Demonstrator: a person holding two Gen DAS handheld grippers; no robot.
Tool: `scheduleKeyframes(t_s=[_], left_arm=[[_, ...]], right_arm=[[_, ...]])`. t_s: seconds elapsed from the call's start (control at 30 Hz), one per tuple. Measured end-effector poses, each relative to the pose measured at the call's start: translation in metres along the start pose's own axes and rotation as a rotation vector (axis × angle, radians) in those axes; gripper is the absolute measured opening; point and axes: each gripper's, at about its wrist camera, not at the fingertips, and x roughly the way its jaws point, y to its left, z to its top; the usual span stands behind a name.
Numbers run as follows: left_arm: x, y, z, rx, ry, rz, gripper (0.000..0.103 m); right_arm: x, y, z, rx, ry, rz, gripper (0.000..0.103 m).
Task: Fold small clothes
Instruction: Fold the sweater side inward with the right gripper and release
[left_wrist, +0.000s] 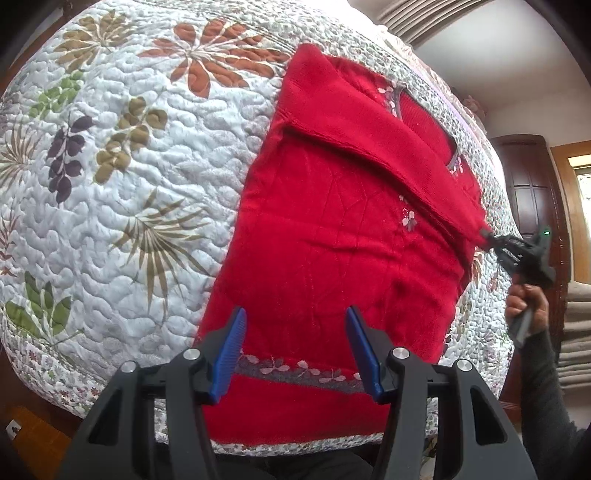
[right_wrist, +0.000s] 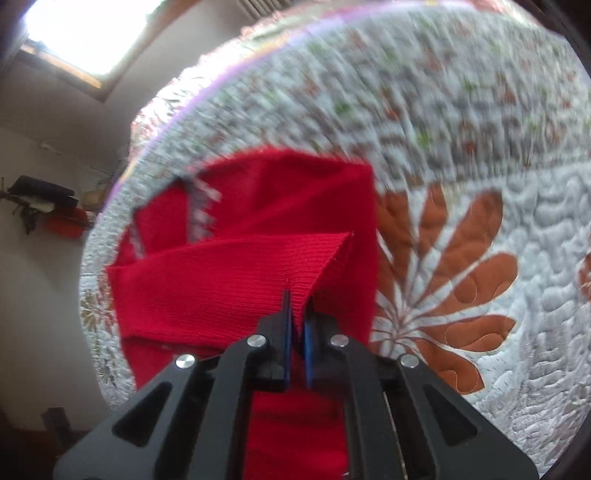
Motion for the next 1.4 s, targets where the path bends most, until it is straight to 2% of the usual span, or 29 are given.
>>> scheduleKeyframes(t_s=[0.1, 0.3, 0.47, 0.53, 0.6, 0.7, 0.77, 0.97, 1.0, 1.1, 1.23, 1.37, 1.4], left_arm=[[-0.001, 0.004, 0.001, -0.011, 0.001, 0.006, 0.056], [-0.003, 0.005, 0.006, -0.011, -0.006, 0.002, 0.056], [0.0, 0.006, 0.004, -0.012, 0.005, 0.001, 0.056], [0.003, 0.006, 0.002, -0.014, 0.016, 0.0, 0.056], [0.002, 0.006, 0.001, -0.014, 0.018, -0.002, 0.056], [0.002, 0.008, 0.0, -0.02, 0.017, -0.006, 0.056], [0.004, 0.011, 0.0, -0.023, 0.022, -0.005, 0.056], [0.009, 0.012, -0.003, -0.019, 0.036, -0.004, 0.056], [0.01, 0.013, -0.005, -0.018, 0.042, -0.003, 0.057], [0.012, 0.017, -0.008, -0.019, 0.064, -0.004, 0.061], [0.014, 0.026, -0.011, -0.014, 0.103, -0.022, 0.073], [0.02, 0.039, -0.019, -0.01, 0.155, -0.039, 0.08], [0.023, 0.044, -0.023, -0.008, 0.173, -0.049, 0.083]], right_arm=[[0.01, -0.006, -0.005, 0.009, 0.013, -0.011, 0.004], [-0.003, -0.008, -0.004, 0.005, -0.011, -0.012, 0.004], [0.009, -0.021, -0.003, 0.033, 0.018, -0.008, 0.004], [0.011, -0.023, -0.004, 0.047, 0.025, 0.005, 0.009], [0.001, -0.028, -0.005, 0.092, 0.002, 0.023, 0.02], [-0.012, -0.039, -0.01, 0.146, -0.011, 0.035, 0.02], [-0.013, -0.04, -0.012, 0.154, 0.012, 0.055, 0.02], [0.003, -0.044, -0.02, 0.157, 0.059, 0.005, 0.019], [0.005, -0.046, -0.021, 0.166, 0.061, -0.001, 0.023], [-0.006, -0.047, -0.027, 0.179, 0.031, -0.012, 0.025], [-0.034, -0.043, -0.058, 0.186, 0.013, -0.008, 0.025], [-0.05, -0.034, -0.116, 0.135, 0.058, -0.035, 0.039], [-0.054, -0.031, -0.14, 0.121, 0.077, -0.041, 0.044]])
